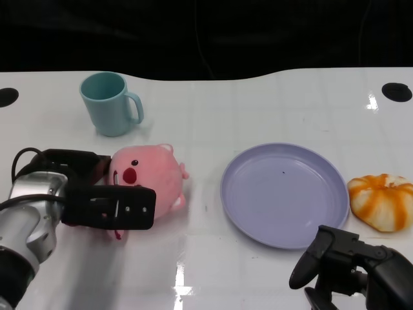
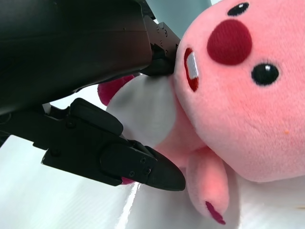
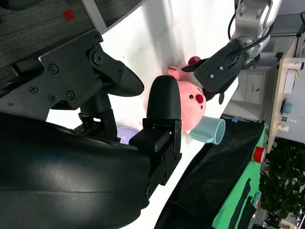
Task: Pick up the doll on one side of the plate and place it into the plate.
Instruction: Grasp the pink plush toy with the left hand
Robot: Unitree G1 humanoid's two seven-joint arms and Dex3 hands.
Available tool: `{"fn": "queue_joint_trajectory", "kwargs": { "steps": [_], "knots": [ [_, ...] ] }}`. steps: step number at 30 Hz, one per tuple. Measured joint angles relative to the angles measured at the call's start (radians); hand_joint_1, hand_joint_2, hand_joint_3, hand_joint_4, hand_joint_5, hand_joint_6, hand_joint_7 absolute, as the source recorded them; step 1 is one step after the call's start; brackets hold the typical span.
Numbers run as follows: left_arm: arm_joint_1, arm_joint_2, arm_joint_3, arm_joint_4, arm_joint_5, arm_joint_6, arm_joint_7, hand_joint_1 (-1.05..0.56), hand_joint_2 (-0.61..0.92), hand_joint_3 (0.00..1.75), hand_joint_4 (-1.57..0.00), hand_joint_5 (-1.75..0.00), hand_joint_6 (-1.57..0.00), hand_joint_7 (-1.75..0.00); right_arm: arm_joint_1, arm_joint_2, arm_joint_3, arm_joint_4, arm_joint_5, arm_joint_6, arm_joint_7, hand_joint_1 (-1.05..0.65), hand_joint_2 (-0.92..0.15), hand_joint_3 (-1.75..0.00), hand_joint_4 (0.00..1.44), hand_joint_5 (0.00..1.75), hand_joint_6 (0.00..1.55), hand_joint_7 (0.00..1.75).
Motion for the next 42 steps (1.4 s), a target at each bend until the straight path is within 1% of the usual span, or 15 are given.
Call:
{"fn": "queue_joint_trajectory", "kwargs": {
  "steps": [5,7,13,14,15,16,17,18,19,20,24,27,32,37,42],
  "knots": [
    [-0.034,-0.041,-0.018,0.118,-0.019,-0.007,0.076,-0.63,0.92,0.07,-0.30,-0.15,-0.43,-0.04,0.007,-0.003,-0.003,-0.004,0.000,0.000,0.005,-0.15,-0.62,-1.01,0.62,1.68,0.55,1.38],
    [-0.046,-0.062,-0.021,0.172,-0.029,-0.012,0.111,-0.60,0.92,0.10,-0.37,-0.15,-0.52,-0.05,0.008,-0.005,-0.004,-0.008,0.000,0.000,0.007,-0.16,-0.62,-1.00,0.62,1.68,0.55,1.38],
    [-0.068,-0.102,-0.027,0.289,-0.060,-0.037,0.249,-0.43,0.92,0.09,-0.79,-0.27,-0.95,-0.16,0.010,-0.007,-0.004,-0.025,0.000,0.017,0.009,-0.15,-0.62,-0.99,0.63,1.68,0.55,1.37],
    [-0.066,-0.102,-0.026,0.300,-0.068,-0.060,0.282,-0.38,0.92,0.07,-0.77,-0.73,-1.00,-0.37,0.011,-0.007,-0.004,-0.025,0.001,0.017,0.009,-0.15,-0.62,-0.99,0.63,1.68,0.55,1.37],
    [-0.062,-0.101,-0.026,0.309,-0.079,-0.084,0.314,-0.35,0.92,0.07,-0.71,-1.07,-0.96,-0.61,0.011,-0.007,-0.004,-0.025,0.001,0.017,0.009,-0.15,-0.62,-1.00,0.63,1.68,0.55,1.37],
    [-0.057,-0.100,-0.025,0.316,-0.087,-0.104,0.339,-0.31,0.92,0.12,-0.68,-1.45,-0.88,-0.94,0.011,-0.007,-0.004,-0.025,0.001,0.017,0.009,-0.15,-0.62,-1.00,0.63,1.69,0.55,1.38],
    [-0.053,-0.100,-0.024,0.321,-0.095,-0.117,0.358,-0.30,0.92,0.16,-0.67,-1.59,-0.81,-1.01,0.010,-0.007,-0.004,-0.025,0.002,0.017,0.010,-0.15,-0.62,-1.00,0.63,1.69,0.55,1.38],
    [-0.051,-0.100,-0.024,0.325,-0.100,-0.126,0.367,-0.30,0.92,0.21,-0.66,-1.67,-0.83,-0.83,0.010,-0.007,-0.004,-0.025,0.003,0.017,0.010,-0.15,-0.62,-1.00,0.63,1.69,0.55,1.38],
    [-0.051,-0.101,-0.024,0.328,-0.105,-0.132,0.373,-0.30,0.92,0.23,-0.66,-1.69,-0.84,-0.74,0.010,-0.007,-0.004,-0.025,0.003,0.017,0.011,-0.15,-0.62,-1.00,0.63,1.69,0.55,1.38],
    [-0.051,-0.100,-0.024,0.330,-0.114,-0.137,0.376,-0.30,0.92,0.28,-0.64,-1.70,-0.86,-0.75,0.010,-0.007,-0.004,-0.025,0.003,0.017,0.011,-0.15,-0.62,-1.00,0.63,1.69,0.55,1.38],
    [-0.039,-0.096,-0.019,0.319,-0.134,-0.152,0.399,-0.29,0.92,0.37,-0.71,-1.74,-0.62,-1.50,0.008,-0.007,-0.004,-0.025,0.003,0.017,0.011,-0.15,-0.62,-1.01,0.63,1.69,0.55,1.39],
    [-0.012,-0.091,-0.009,0.285,-0.144,-0.159,0.431,-0.27,0.91,0.36,-0.75,-1.75,-0.58,-1.72,0.009,-0.007,-0.005,-0.025,0.003,0.017,0.012,-0.14,-0.62,-1.01,0.63,1.69,0.55,1.38],
    [0.066,-0.088,0.031,0.199,-0.182,-0.199,0.509,-0.21,0.91,0.37,-0.84,-1.75,-0.65,-1.75,0.011,-0.008,-0.006,-0.026,0.004,0.018,0.014,-0.16,-0.62,-1.01,0.62,1.70,0.55,1.38],
    [0.131,-0.093,0.086,0.102,-0.242,-0.218,0.535,-0.17,0.64,0.89,-0.89,-1.75,-0.70,-1.75,0.010,-0.009,-0.008,-0.028,0.013,0.018,0.015,-0.15,-0.61,-1.02,0.62,1.70,0.55,1.39],
    [0.183,-0.099,0.148,-0.028,-0.309,-0.211,0.501,-0.20,0.51,1.18,-0.94,-1.75,-0.75,-1.75,0.007,-0.012,-0.010,-0.028,0.014,0.019,0.016,-0.16,-0.61,-1.02,0.63,1.69,0.55,1.39]
  ]
}}
